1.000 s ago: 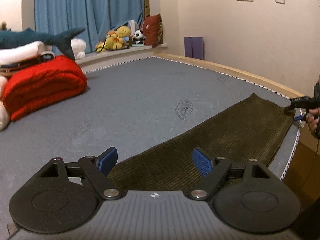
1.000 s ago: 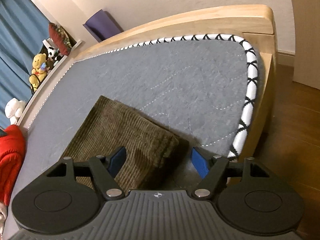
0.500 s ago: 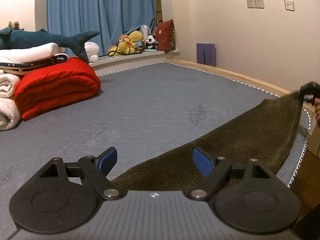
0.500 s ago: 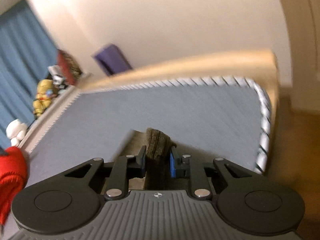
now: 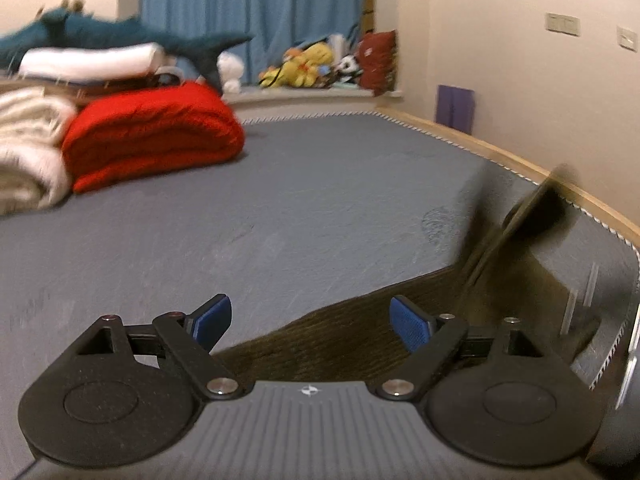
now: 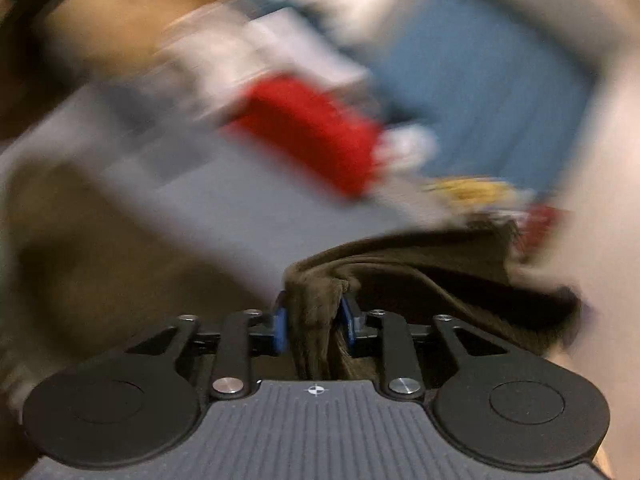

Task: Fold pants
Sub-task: 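Grasp the folded pants end with the right tool and lift it, then grasp the pants edge with the left tool while the right tool holds its end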

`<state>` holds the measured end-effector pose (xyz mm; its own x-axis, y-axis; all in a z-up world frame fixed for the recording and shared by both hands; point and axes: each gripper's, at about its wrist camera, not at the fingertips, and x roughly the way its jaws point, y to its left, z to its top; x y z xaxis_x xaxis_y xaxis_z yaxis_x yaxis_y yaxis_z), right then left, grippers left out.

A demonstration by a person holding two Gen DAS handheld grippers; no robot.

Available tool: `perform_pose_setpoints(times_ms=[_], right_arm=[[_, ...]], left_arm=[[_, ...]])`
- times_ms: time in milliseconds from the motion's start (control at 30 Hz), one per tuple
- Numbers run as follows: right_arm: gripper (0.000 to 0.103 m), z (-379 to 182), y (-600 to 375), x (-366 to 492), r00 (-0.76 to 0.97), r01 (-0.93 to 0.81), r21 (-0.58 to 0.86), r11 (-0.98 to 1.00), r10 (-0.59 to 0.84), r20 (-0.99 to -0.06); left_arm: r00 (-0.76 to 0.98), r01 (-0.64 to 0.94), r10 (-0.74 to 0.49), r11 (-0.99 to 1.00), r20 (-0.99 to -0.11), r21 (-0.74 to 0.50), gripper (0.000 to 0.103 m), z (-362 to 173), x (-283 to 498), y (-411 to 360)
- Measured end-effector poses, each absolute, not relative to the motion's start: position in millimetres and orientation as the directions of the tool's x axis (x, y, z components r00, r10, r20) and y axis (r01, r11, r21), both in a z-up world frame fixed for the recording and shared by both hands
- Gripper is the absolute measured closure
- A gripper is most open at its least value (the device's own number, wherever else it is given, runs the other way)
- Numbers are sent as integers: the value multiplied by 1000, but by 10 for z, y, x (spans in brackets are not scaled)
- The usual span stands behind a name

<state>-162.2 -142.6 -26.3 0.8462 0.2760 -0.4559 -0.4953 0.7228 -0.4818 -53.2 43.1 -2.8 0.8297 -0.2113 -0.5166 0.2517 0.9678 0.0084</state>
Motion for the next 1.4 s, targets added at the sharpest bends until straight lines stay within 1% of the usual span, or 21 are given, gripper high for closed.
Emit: perform_pose_setpoints(times_ms=[67, 100, 167, 300, 400, 467, 533, 700, 767, 867, 900, 933, 967, 1000, 1033, 1067, 1100, 1167, 1267, 1333, 1400], right_arm=[[71, -587, -1191, -1794, 737, -641, -447, 624, 337, -587], [70, -669, -1119, -1890, 706, -679, -442, 586, 356, -613], [53, -706, -1072, -2059, 680, -715, -438, 545, 396, -618], [49, -523, -1219, -2049, 679, -705, -355, 614, 441, -587], [49, -413, -1479, -1814, 714, -635, -285, 718, 404, -572], [48, -383, -1650, -1653, 726, -589, -241, 772, 373, -578], [47, -392, -1745, -1520, 719, -568, -207, 797, 359, -595], [44, -641, -1660, -1333, 604, -656, -134, 743, 410, -683], [40, -742, -1567, -1348, 583, -708, -186, 681, 414, -699], [40, -782, -1507, -1351, 598, -716, -230, 659, 409, -690], [42, -772, -1517, -1305, 587, -712, -201, 673, 413, -696], [48, -764, -1526, -1278, 575, -711, -177, 680, 419, -702], [66, -756, -1531, -1263, 555, -724, -152, 673, 437, -708], [72, -750, -1526, -1271, 531, -743, -132, 656, 456, -714], [77, -742, -1524, -1300, 530, -752, -144, 644, 459, -713], [84, -741, -1516, -1337, 542, -758, -177, 628, 455, -706], [86, -722, -1525, -1358, 547, -763, -191, 618, 457, -702], [89, -625, -1618, -1409, 559, -759, -179, 626, 485, -672], [89, -307, -1791, -1591, 556, -796, -173, 581, 587, -588], [89, -213, -1884, -1725, 526, -826, -176, 536, 619, -583], [88, -305, -1915, -1772, 495, -841, -178, 511, 593, -635]], left_arm=[[813, 221, -203, 975, -545, -33, 13, -49, -448, 529], [805, 206, -200, 977, -558, -54, 13, -54, -405, 578], [785, 178, -202, 979, -585, -98, 13, -90, -332, 668], [746, 171, -229, 973, -625, -153, 14, -169, -207, 719], [707, 203, -294, 956, -644, -214, 29, -271, -110, 679], [672, 226, -357, 933, -648, -279, 49, -343, -2, 642], [649, 254, -403, 914, -645, -315, 61, -403, 100, 562], [619, 330, -468, 884, -631, -333, 60, -516, 402, 366], [610, 317, -464, 886, -642, -340, 46, -594, 518, 289], [630, 321, -442, 897, -638, -304, 41, -681, 624, 159], [630, 336, -445, 895, -637, -293, 40, -710, 672, 103], [628, 355, -452, 891, -634, -284, 36, -743, 711, 39], [625, 374, -457, 887, -633, -271, 35, -780, 739, -17], [629, 384, -448, 890, -635, -246, 35, -812, 771, -76], [640, 391, -427, 897, -639, -208, 49, -843, 782, -115], [646, 403, -413, 899, -642, -173, 89, -854, 794, -140], [646, 411, -411, 897, -643, -160, 91, -832, 812, -144], [674, 418, -455, 884, -582, -208, 92, -638, 782, -28], [700, 422, -477, 877, -531, -230, 92, -403, 697, 119], [642, 405, -498, 866, -582, -294, 91, -504, 744, 207], [555, 383, -490, 868, -672, -317, 91, -736, 836, 217]])
